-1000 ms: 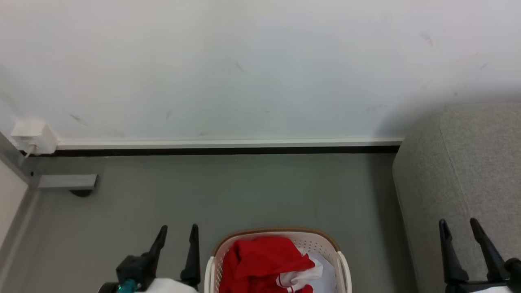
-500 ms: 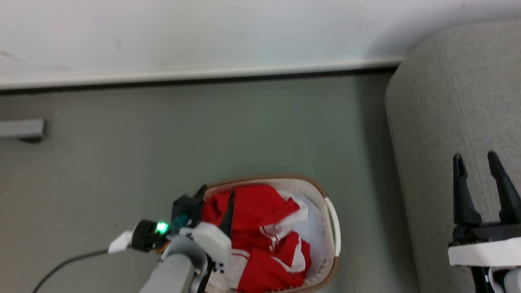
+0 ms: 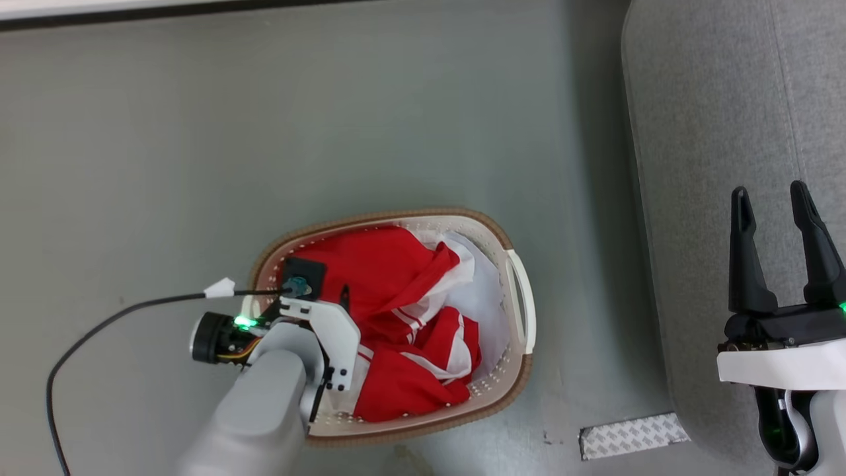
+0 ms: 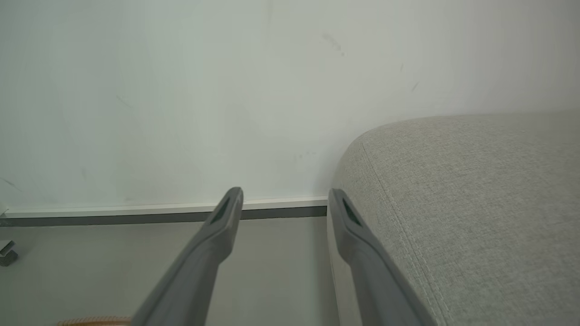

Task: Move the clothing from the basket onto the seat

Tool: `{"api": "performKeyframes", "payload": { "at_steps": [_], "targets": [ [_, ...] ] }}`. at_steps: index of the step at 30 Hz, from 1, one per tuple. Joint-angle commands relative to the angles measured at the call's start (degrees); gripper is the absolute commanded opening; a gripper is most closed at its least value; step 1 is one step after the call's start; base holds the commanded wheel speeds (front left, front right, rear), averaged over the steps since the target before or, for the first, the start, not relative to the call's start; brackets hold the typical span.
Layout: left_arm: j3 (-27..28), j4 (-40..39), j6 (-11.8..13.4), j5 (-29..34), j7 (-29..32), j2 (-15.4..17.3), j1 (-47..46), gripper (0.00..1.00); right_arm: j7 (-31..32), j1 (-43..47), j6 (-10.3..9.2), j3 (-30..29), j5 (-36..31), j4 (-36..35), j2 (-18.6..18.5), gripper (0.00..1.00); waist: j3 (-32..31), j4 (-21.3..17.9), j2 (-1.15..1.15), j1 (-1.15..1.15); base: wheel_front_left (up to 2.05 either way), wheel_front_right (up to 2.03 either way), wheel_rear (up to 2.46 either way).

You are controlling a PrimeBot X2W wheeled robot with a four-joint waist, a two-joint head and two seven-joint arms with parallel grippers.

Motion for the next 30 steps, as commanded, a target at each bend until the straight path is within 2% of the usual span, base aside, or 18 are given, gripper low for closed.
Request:
{"api": "performKeyframes", "payload": {
  "at_steps": [1,10,19,20,21,22,24,30],
  "targets": [
    [0.06,0.41,0.42,-0.51,0.23,0.38,-0.76,1.00,0.06,-0.82,-0.14,-0.05,0.32,-0.37,0.03,1.00,0.91,-0.54,0.00,-0.02,0.00,0.00,0.00],
    [-0.94,5.46,1.34,-1.81,-0.01,0.38,-5.73,1.00,0.06,-3.06,-0.14,0.58,0.71,-1.37,-0.29,1.00,5.41,-1.15,0.00,-0.02,0.00,0.00,0.00],
    [-2.86,7.53,-0.83,-2.96,-0.72,0.38,-10.60,1.00,0.06,-5.35,-0.14,1.75,0.66,-2.00,-0.46,1.00,10.50,-2.46,0.00,-0.02,0.00,0.00,0.00],
    [-3.22,7.62,-1.12,-3.06,-1.06,0.38,-10.93,0.47,0.06,-5.36,-0.14,1.73,0.64,-1.96,-0.53,1.00,10.79,-2.48,0.00,-0.02,0.00,0.00,0.00],
    [-3.61,7.54,-1.55,-3.32,-1.30,0.39,-11.11,0.17,0.06,-5.27,-0.14,1.74,0.58,-1.86,-0.63,1.00,11.07,-2.50,0.00,-0.02,0.00,0.00,0.00],
    [-3.97,7.28,-1.79,-3.45,-2.19,0.38,-11.31,0.00,0.06,-5.22,-0.14,1.73,0.49,-1.77,-0.70,1.00,11.24,-2.50,0.00,-0.02,0.00,0.00,0.00],
    [-4.59,7.19,-1.92,-3.65,-3.97,0.39,-11.68,0.00,0.06,-5.15,-0.14,1.62,0.39,-1.66,-0.82,1.00,11.34,-2.39,0.00,-0.02,0.00,0.00,0.00],
    [-5.77,5.82,-4.84,-6.45,-8.99,0.38,-9.56,0.00,0.05,-3.93,-0.14,1.08,0.41,-0.64,-1.19,1.00,8.45,-0.83,0.00,-0.02,0.00,0.00,0.00]
  ]
}}
